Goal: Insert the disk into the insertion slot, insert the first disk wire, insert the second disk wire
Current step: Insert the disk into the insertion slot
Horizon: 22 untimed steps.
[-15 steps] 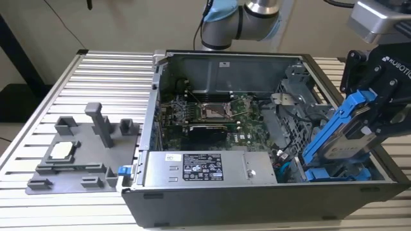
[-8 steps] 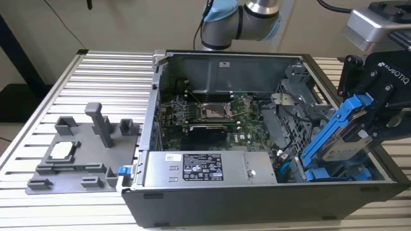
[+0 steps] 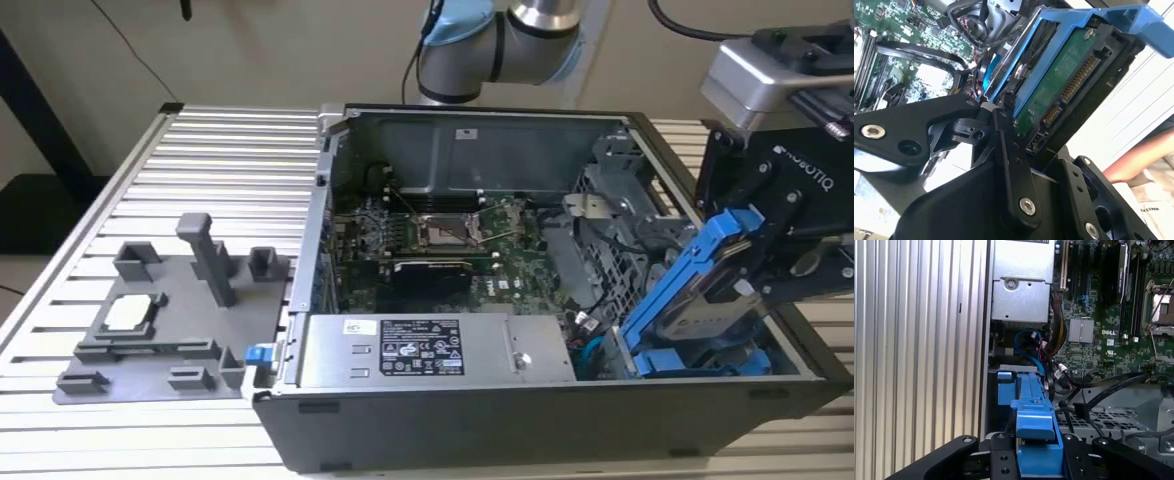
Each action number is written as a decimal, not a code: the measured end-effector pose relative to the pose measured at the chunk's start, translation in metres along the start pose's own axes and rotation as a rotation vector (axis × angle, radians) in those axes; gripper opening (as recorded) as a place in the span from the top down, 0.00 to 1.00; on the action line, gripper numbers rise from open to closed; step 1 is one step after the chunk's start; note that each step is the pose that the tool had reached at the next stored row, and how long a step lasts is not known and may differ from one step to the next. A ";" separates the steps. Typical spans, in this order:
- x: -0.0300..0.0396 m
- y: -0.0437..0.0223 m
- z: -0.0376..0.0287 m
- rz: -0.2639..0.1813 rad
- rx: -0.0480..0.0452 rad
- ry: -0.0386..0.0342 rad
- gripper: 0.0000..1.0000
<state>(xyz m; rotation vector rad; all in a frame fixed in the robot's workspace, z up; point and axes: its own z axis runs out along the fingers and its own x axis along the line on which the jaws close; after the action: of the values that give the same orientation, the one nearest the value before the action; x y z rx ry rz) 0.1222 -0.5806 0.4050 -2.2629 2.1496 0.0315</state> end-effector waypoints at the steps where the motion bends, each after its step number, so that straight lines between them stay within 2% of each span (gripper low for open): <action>1: 0.0000 0.0000 0.0016 0.000 0.0000 -0.0008 0.67; 22: 0.0011 0.0000 0.0394 0.000 0.0000 -0.0016 0.67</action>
<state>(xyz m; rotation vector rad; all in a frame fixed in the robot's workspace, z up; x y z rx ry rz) 0.1223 -0.5806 0.3656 -2.2624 2.1485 0.0333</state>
